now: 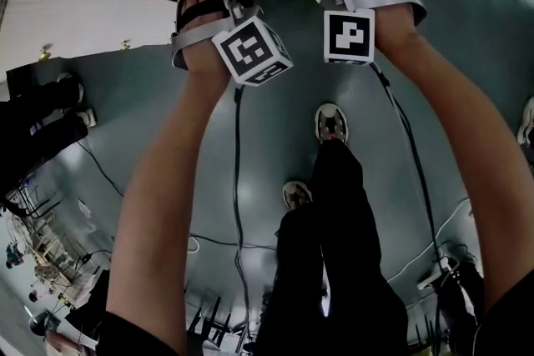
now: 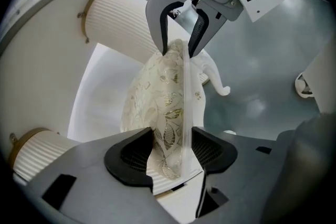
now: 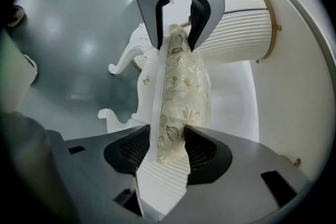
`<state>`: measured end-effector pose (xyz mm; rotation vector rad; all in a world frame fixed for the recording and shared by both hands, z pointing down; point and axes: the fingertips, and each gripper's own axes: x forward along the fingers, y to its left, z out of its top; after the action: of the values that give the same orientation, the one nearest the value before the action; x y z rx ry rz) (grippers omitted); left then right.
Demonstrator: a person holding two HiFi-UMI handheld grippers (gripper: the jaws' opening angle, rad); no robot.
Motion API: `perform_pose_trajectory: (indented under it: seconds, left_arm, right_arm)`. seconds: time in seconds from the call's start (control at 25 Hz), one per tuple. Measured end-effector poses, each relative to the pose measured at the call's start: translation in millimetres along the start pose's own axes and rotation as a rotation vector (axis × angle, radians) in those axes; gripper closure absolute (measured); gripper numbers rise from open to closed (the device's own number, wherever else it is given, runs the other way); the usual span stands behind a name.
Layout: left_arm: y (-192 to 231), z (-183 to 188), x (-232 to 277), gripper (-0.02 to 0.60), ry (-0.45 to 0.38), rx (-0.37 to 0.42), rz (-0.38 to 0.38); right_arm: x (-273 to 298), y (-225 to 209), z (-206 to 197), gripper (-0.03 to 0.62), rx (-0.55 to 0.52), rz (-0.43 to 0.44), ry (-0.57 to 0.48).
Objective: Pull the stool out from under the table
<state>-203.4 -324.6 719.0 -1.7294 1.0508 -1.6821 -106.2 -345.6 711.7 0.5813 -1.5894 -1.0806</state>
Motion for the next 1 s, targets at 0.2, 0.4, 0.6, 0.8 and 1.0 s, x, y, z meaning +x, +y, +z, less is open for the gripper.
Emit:
perform_pose_trajectory:
  seconds: [0.2,0.4,0.6,0.8,1.0]
  left_arm:
    - [25,57,-1,0.341,0.01,0.018,0.007]
    - [8,20,-4,0.341,0.009,0.026,-0.012]
    - [8,20,-3,0.341,0.006,0.031,-0.031]
    - [6,14,-1,0.344,-0.007,0.031,-0.055]
    - [-6,5,-22,0.347,-0.022,0.027,-0.049]
  right_arm:
    - [-9,-16,-67,0.389,-0.062,0.027,0.024]
    - [-10,-5,-22,0.39,0.022,0.039,-0.018]
    - [-8,-2,-24,0.391,0.035,0.064,-0.005]
    - [-1,4,-25,0.396,0.0,0.071,0.044]
    - [-20,14,-15,0.401,-0.007,0.085,0.063]
